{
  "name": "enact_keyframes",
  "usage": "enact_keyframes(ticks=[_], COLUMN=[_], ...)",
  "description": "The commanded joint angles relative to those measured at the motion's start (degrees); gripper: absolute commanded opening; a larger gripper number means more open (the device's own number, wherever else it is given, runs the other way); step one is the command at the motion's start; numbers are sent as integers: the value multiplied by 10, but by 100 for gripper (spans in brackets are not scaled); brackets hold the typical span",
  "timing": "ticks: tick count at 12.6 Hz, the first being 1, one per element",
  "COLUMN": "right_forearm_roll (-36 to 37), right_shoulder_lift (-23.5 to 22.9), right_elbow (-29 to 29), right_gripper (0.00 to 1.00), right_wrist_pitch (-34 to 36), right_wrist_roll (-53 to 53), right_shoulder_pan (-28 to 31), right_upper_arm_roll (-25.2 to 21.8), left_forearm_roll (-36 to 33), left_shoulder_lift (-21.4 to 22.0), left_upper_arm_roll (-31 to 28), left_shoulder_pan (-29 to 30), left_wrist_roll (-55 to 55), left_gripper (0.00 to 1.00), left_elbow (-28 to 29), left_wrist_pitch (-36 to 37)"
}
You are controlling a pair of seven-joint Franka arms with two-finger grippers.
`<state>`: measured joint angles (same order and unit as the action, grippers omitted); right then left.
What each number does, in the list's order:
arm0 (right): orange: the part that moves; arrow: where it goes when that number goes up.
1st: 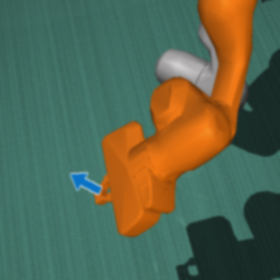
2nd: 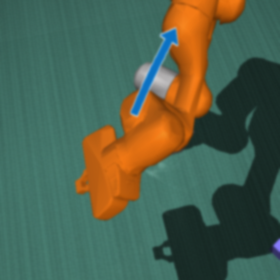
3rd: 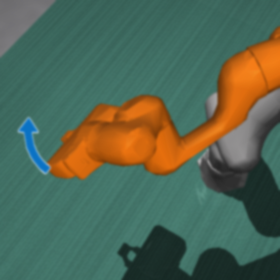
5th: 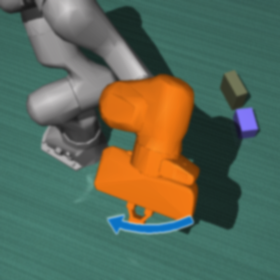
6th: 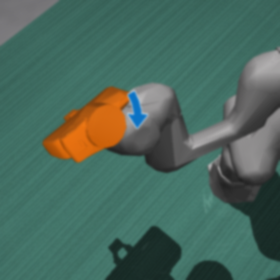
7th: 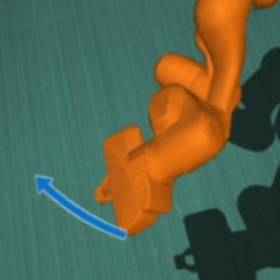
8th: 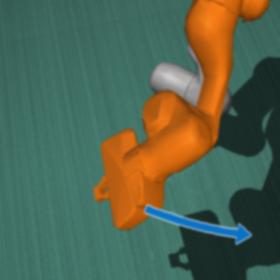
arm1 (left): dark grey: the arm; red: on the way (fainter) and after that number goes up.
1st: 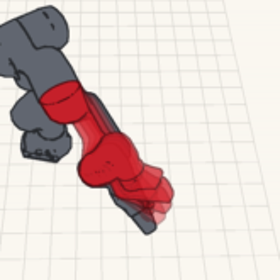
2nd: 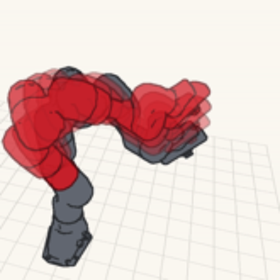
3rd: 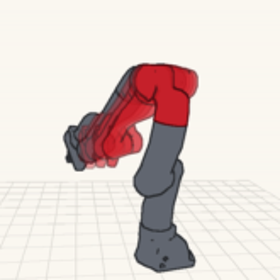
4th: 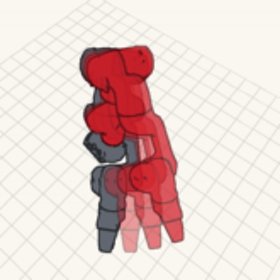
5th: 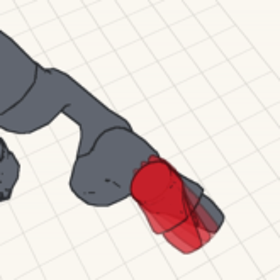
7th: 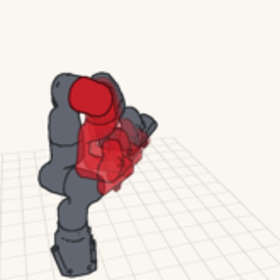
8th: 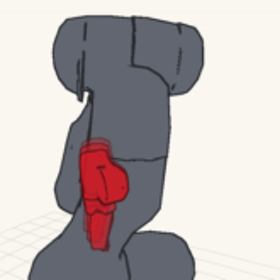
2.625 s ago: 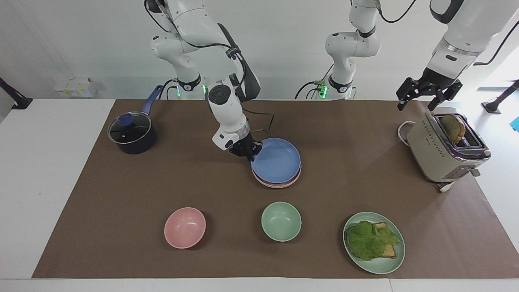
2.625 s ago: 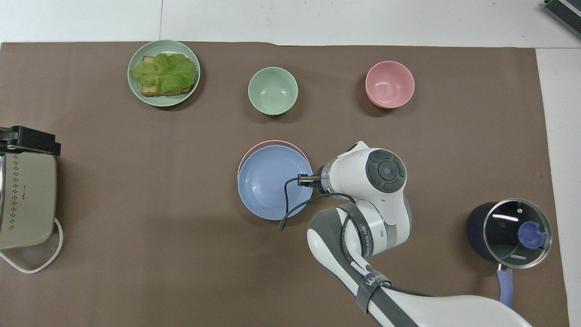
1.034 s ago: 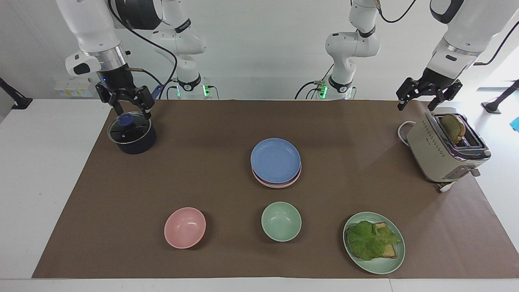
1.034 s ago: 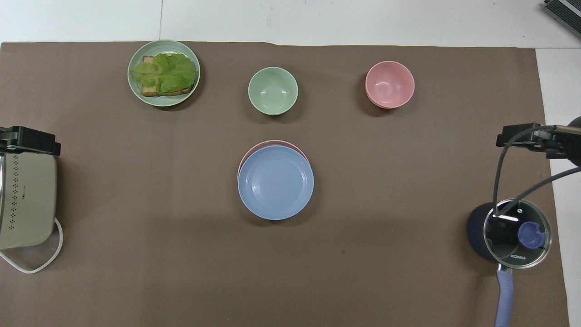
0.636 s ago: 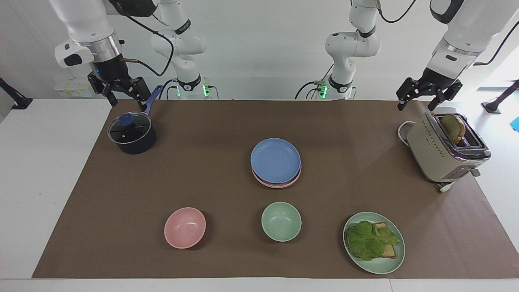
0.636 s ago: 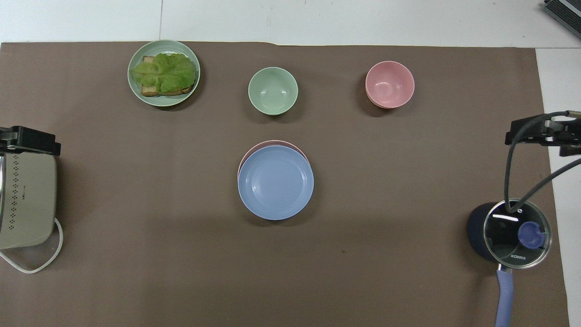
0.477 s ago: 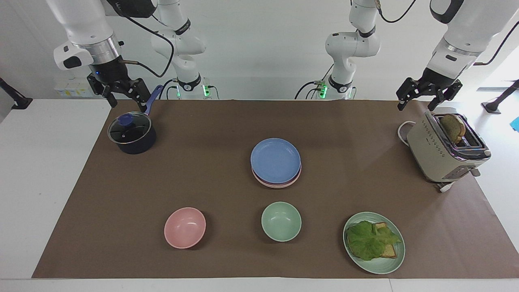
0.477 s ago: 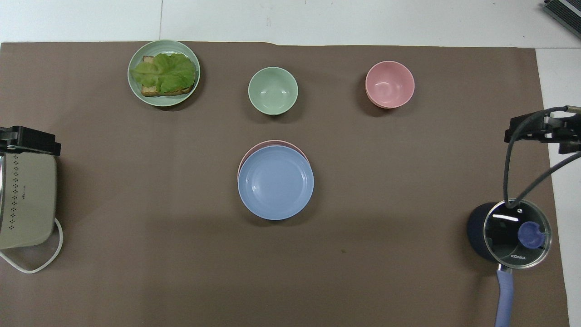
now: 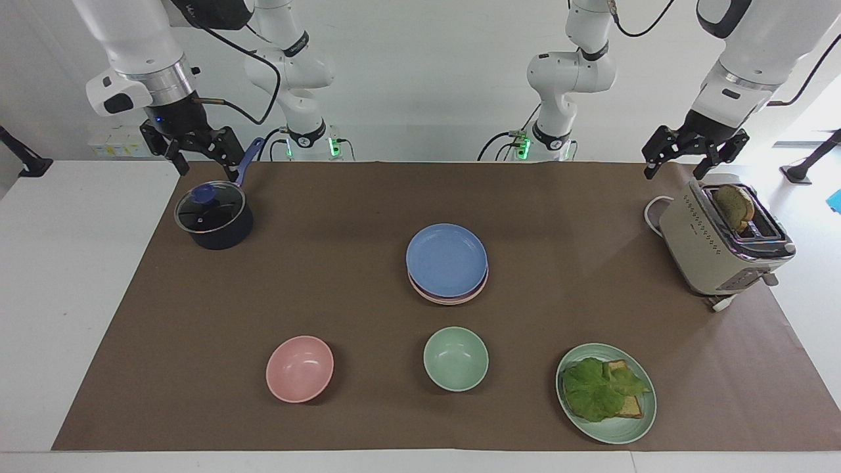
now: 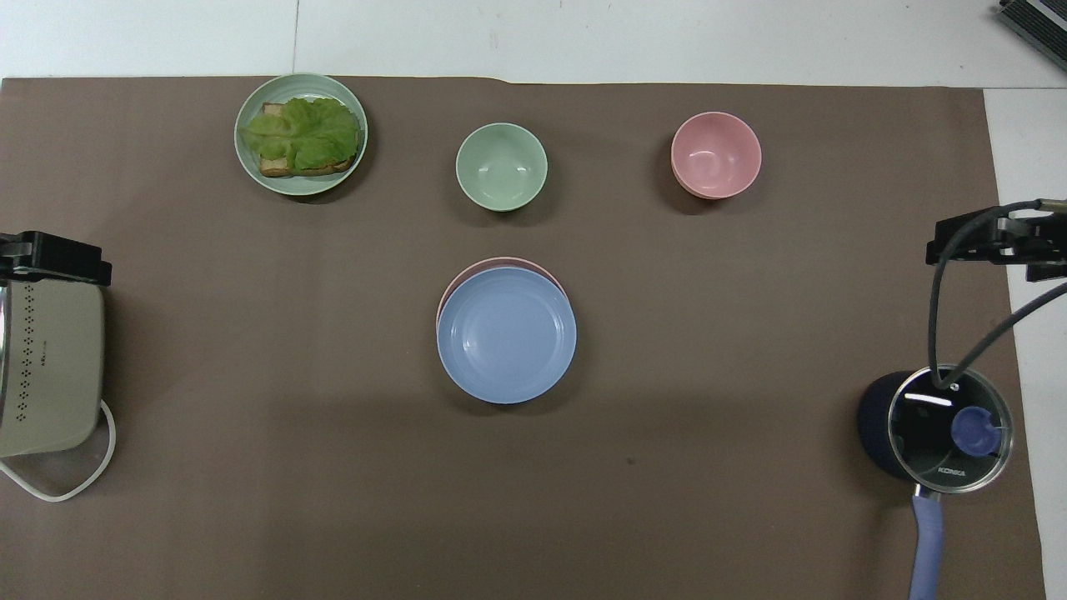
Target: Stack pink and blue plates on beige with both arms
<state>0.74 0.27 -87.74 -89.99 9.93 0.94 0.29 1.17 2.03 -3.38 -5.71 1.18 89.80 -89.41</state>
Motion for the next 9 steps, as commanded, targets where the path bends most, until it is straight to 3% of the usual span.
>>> enact_keyframes(ticks=[1, 9], right_forearm_roll=[5, 10], right_shoulder_lift=[0, 2], right_elbow=[7, 6], right_gripper=[100, 100], right_wrist_pitch=[20, 32], right_wrist_roll=[-13, -15], right_shoulder_pan=[2, -5], right_upper_arm_roll=[3, 9], left_forearm_roll=[-11, -11], left_shoulder_lift=[2, 2], left_upper_arm_roll=[0, 0], left_shoulder_pan=[1, 1], left_wrist_roll=[4, 4], left_gripper=[100, 100], left_elbow=[0, 0], left_wrist_pitch=[6, 6])
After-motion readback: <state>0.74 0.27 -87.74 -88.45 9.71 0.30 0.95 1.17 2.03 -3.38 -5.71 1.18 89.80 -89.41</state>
